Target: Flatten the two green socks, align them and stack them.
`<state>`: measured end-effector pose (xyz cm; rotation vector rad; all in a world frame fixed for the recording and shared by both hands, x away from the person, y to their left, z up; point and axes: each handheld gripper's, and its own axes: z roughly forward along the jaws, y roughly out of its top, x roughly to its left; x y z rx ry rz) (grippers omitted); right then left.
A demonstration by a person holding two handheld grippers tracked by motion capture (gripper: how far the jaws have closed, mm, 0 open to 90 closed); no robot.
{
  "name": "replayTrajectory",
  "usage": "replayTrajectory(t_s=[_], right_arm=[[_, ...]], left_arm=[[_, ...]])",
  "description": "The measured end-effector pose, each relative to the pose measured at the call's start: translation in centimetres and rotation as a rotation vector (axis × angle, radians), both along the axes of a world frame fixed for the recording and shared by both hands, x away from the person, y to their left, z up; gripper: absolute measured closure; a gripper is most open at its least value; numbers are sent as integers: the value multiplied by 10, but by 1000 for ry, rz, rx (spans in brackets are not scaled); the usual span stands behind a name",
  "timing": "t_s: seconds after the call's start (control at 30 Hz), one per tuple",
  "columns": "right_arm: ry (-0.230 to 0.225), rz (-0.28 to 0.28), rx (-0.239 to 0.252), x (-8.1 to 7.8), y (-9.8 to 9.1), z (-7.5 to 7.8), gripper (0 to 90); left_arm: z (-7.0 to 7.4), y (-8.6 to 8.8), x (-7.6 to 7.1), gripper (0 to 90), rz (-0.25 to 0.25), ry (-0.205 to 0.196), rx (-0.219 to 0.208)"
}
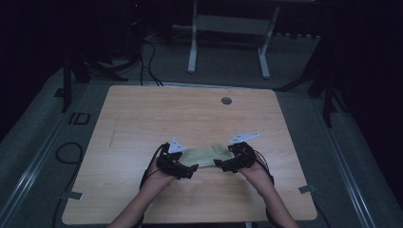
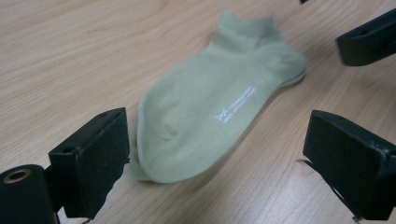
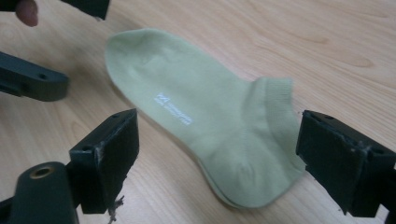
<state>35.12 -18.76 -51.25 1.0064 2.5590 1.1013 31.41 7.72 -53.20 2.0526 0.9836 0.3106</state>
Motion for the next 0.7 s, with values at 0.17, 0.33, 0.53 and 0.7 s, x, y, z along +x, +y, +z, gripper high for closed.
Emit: replayTrajectory(t_s=[0.17, 0.33, 0.53, 0.7], right_arm=[[-27, -7, 8, -3, -11, -1, 136], [-48, -26, 1, -6, -26, -2, 136], [-64, -68, -5, -8, -45, -5, 136], [-60, -104, 6, -8, -59, -8, 137]], left_arm=[[-4, 10, -3, 74, -11, -32, -22], [-10, 23, -8, 72, -2, -23, -11], [-13, 42, -15, 25, 55, -11, -16], [-13, 55, -21, 24, 77, -23, -6]])
